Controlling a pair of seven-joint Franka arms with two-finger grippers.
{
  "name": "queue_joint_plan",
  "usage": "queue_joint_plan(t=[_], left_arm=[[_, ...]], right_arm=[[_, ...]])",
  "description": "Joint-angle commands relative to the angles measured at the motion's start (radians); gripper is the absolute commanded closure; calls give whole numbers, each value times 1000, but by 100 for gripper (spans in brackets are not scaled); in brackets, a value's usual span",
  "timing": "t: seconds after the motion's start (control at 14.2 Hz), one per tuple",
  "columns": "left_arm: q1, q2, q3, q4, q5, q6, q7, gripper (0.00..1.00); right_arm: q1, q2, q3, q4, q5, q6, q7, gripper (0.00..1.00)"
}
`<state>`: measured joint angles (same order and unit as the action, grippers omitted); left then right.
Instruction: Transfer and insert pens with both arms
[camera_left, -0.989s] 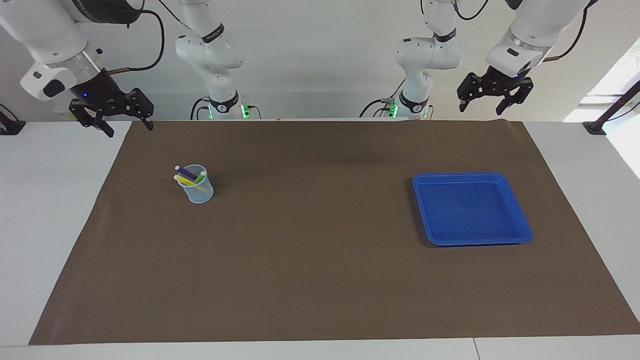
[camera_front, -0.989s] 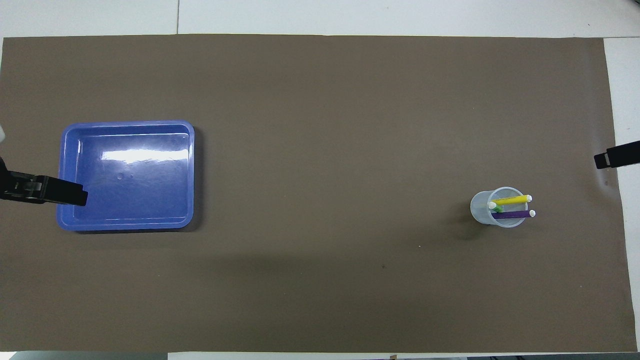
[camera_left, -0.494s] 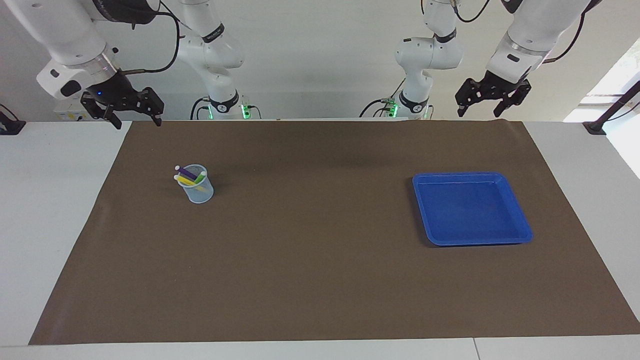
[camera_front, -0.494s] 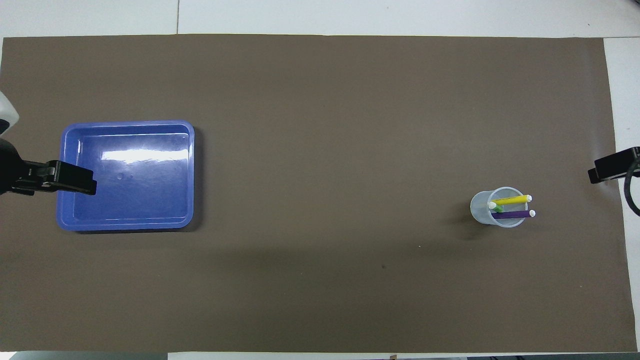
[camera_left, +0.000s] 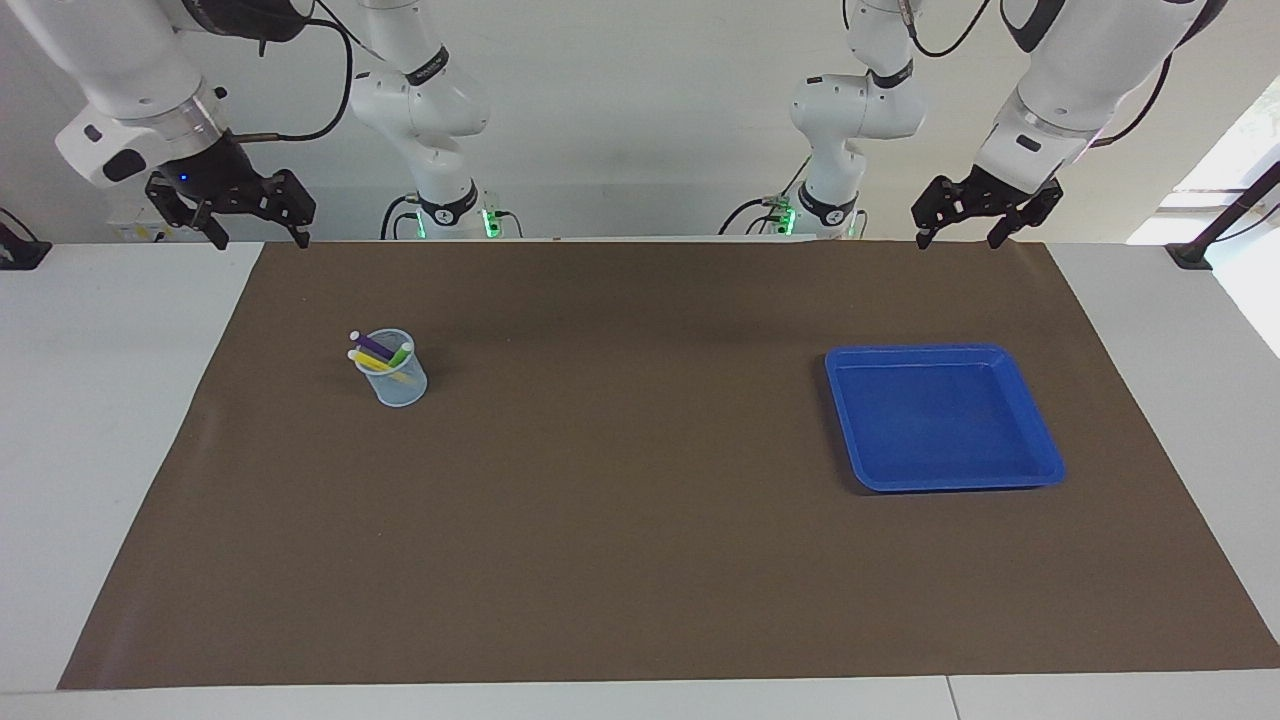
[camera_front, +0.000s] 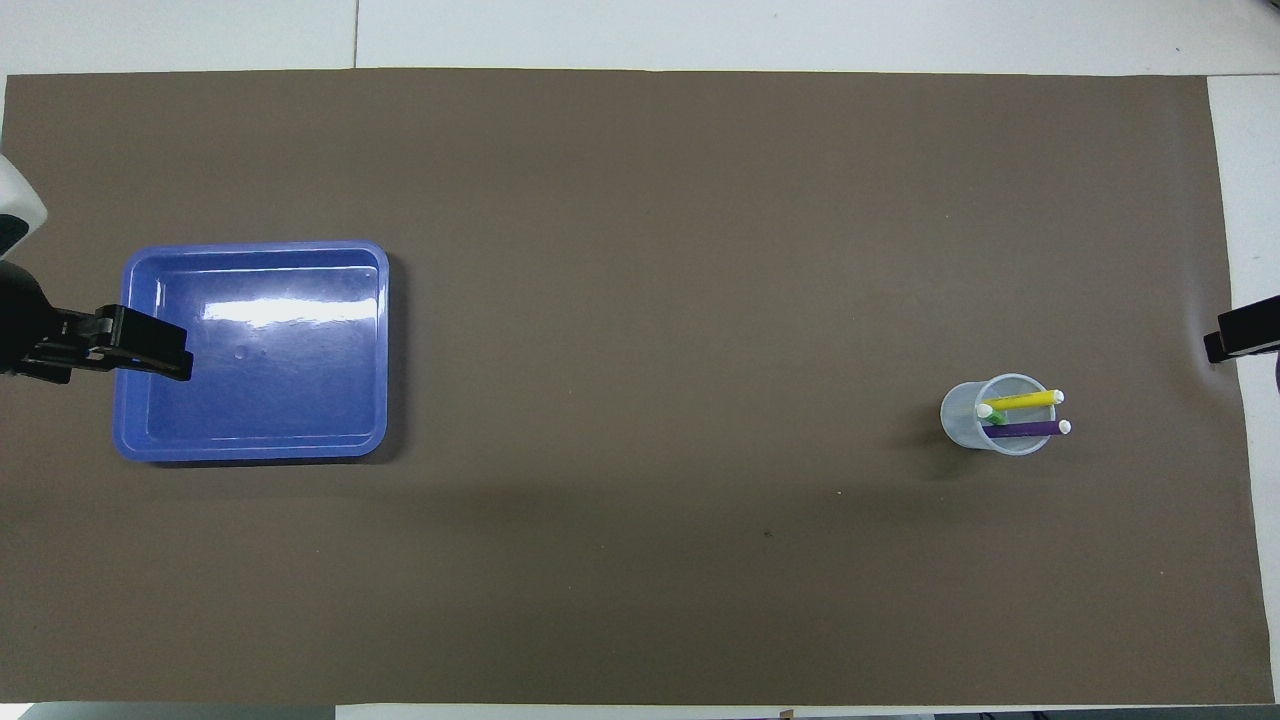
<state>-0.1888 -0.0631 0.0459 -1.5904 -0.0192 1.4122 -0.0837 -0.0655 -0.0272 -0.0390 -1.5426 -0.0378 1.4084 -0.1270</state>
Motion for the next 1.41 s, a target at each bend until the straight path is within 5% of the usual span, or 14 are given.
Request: queue_joint_plan(t=[0.0, 1.34], left_arm=[[-9, 5, 11, 26, 13, -30, -11, 0], [31, 19, -24, 24, 22, -12, -7, 0]], right_arm=[[45, 6, -35, 13, -8, -17, 20, 0], [53, 23, 4, 29, -4, 0, 21, 0]])
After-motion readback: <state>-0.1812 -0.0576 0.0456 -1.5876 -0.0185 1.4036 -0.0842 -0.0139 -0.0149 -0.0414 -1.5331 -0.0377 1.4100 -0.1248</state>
